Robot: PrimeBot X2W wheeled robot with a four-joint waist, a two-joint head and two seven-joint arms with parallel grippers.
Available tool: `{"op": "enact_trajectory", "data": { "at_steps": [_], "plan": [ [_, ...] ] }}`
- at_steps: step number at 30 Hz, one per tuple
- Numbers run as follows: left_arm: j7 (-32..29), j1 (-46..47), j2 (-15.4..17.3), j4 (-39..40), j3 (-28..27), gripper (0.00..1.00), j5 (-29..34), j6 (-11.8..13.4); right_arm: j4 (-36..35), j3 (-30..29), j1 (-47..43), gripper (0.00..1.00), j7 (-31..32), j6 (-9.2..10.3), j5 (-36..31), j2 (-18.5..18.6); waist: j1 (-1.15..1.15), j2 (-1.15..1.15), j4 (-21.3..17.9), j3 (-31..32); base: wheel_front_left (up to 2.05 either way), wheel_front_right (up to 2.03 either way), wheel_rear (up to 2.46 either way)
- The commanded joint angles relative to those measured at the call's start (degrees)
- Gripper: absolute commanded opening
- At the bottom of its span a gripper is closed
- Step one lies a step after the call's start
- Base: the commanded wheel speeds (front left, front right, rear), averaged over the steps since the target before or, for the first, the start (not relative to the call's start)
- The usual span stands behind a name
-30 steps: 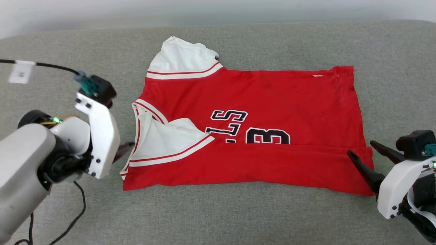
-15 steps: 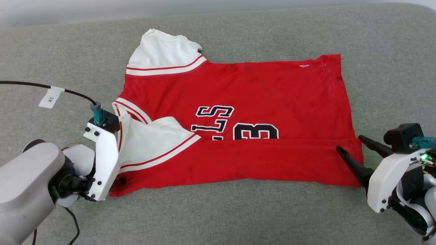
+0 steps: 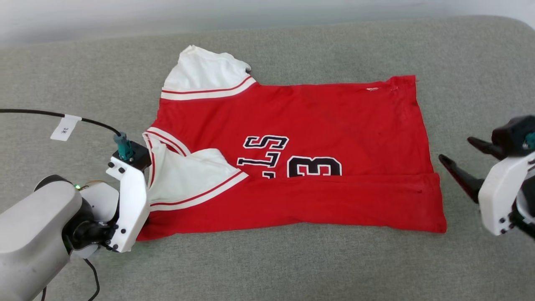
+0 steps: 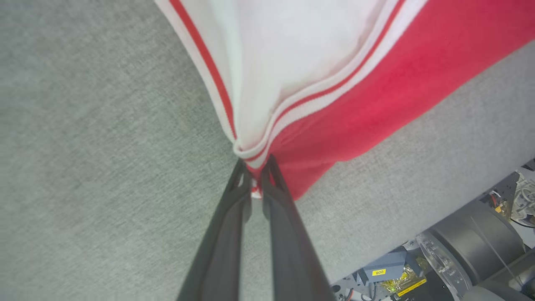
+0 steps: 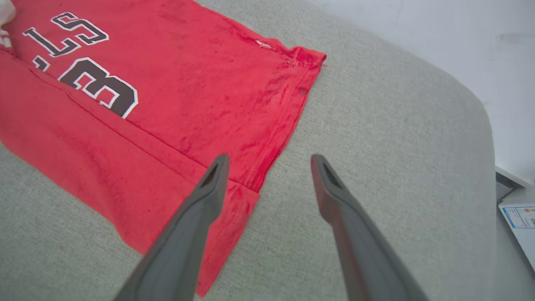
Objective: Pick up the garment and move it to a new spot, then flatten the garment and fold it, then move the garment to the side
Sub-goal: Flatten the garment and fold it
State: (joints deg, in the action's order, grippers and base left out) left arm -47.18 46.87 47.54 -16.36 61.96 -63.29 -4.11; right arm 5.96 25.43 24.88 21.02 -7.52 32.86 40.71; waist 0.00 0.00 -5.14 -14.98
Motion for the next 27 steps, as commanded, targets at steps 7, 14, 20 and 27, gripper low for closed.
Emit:
{"op": "enact_trajectory", "data": {
  "at_steps": [7,14,20,27],
  "plan": [
    [2.52,-1.12,2.12,3.81,-1.27,0.00,-0.38,-0.70,-5.24,5.39,5.98,1.00,14.50,0.06,6.09,8.00,0.00,0.00,1.10,0.89,0.00,0.00,0.00],
    [3.42,-0.52,2.30,7.50,-1.33,0.00,0.64,-0.16,-5.09,9.71,6.39,1.00,25.68,0.07,11.69,10.77,0.00,0.00,2.67,-0.70,0.00,0.00,0.00],
    [3.15,0.57,1.95,9.43,-1.10,0.00,1.73,0.01,-0.79,10.82,4.86,1.00,26.15,0.07,12.70,8.39,0.00,0.00,3.67,-2.59,0.00,0.00,0.00],
    [3.34,1.11,1.96,11.01,-0.90,0.00,2.64,0.19,8.22,13.51,1.59,1.00,22.57,0.05,13.98,0.82,0.00,0.00,4.28,-4.72,0.00,0.00,0.00]
  ]
}}
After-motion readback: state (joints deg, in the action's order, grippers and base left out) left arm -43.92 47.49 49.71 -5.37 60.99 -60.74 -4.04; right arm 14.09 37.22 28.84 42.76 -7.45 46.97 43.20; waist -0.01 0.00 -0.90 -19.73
